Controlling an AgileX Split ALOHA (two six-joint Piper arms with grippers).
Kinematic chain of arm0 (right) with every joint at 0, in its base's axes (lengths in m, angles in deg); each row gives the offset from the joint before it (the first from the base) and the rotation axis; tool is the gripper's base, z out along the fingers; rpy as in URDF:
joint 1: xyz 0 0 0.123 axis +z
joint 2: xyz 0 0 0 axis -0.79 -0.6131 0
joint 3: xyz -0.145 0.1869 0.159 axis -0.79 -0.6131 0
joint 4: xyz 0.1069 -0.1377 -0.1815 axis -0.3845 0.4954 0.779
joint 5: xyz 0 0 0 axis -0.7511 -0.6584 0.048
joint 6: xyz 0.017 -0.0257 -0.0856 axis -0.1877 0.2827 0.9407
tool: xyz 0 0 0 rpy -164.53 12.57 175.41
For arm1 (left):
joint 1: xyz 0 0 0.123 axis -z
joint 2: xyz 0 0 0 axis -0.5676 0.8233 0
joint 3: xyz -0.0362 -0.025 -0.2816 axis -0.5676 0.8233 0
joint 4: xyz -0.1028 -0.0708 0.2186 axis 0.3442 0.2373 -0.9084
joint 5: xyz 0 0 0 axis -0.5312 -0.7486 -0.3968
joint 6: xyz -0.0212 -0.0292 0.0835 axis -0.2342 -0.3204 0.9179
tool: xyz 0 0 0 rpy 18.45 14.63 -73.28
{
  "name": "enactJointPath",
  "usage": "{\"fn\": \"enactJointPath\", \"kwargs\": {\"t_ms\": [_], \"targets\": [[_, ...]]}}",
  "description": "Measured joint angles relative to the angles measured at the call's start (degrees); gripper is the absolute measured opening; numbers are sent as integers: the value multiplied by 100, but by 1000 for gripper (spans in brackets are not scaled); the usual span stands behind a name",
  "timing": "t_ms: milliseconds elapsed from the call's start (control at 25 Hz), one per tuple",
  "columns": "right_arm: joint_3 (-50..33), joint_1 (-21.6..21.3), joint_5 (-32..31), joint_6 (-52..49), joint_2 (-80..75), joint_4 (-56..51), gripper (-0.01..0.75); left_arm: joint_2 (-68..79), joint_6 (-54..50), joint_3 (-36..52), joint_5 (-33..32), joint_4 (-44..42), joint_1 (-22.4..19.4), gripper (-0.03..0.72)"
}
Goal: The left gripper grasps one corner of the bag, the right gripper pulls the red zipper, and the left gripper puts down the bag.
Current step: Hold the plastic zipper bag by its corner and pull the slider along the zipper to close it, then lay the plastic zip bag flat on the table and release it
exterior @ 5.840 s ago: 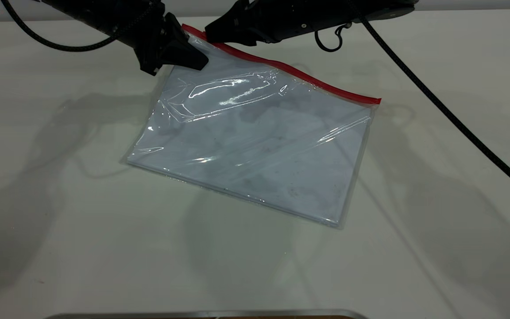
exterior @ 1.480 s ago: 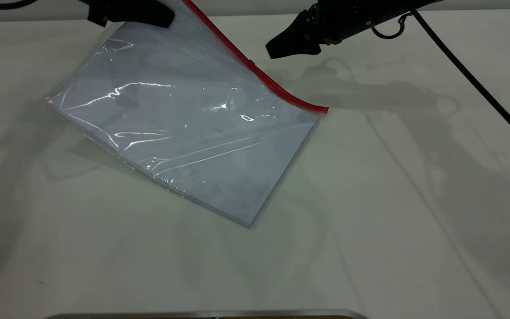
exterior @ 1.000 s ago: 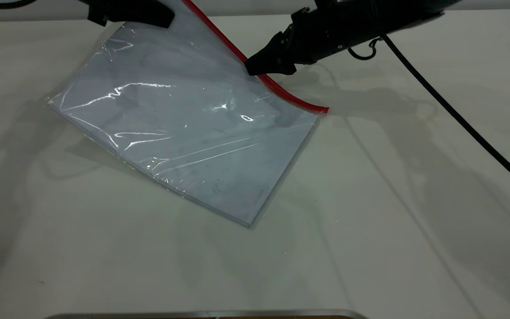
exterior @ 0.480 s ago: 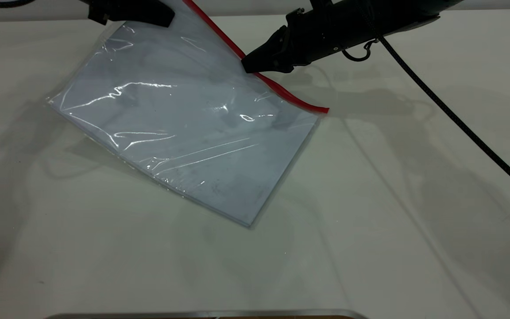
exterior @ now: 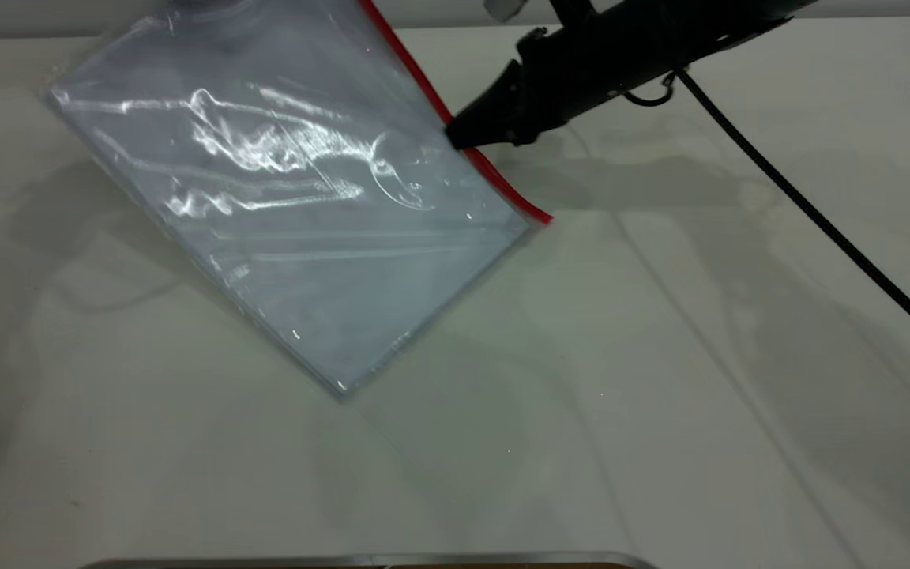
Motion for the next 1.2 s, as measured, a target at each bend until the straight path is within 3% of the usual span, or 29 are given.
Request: {"fn": "enactJointPath", "kwargs": {"t_ms": [240, 440, 600, 680, 800, 960, 1120, 1200], "targets": [[0, -364, -42, -366, 0, 508, 33, -28, 198, 0, -80, 585, -121, 57], [0, -679, -526, -923, 0, 1333, 33, -58, 188, 0, -148, 663, -126, 57], [0, -766, -524, -1197, 7, 1321, 58, -61, 97, 0, -210, 619, -47, 57], [-12, -778, -410, -1303, 72, 1346, 110, -61, -49, 0, -199, 461, 22, 57], [-18, -811, -403, -1502, 342, 1289, 262, 15, -393, -6, -168, 146, 140, 57], [-18, -852, -891, -1826, 1004, 1178, 463, 382, -978, -6, -143, -5, 385, 59], [-18, -863, -1902, -2396, 1765, 1045, 522, 794, -2155, -6, 56, 4, 608, 85], [-18, -863, -2074, -2936, 2168, 1068, 520, 867, -2973, -6, 110, -106, 670, 127]]}}
